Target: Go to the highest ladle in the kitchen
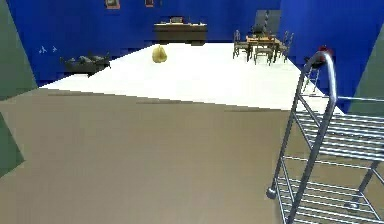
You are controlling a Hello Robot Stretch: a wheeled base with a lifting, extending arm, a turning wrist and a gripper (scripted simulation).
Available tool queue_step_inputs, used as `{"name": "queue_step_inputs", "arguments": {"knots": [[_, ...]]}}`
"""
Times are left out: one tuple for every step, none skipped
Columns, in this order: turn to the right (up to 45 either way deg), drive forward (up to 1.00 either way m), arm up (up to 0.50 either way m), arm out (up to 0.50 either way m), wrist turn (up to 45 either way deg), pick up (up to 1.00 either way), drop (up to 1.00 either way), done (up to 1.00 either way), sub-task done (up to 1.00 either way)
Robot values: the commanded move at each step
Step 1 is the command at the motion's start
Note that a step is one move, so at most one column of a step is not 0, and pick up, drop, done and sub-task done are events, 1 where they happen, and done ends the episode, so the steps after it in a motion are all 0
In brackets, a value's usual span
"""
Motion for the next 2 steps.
{"name": "queue_step_inputs", "arguments": {"knots": [[6.0,0.0,0.0,0.0,0.0,0.0,0.0,0.0,0.0],[0.0,0.6,0.0,0.0,0.0,0.0,0.0,0.0,0.0]]}}
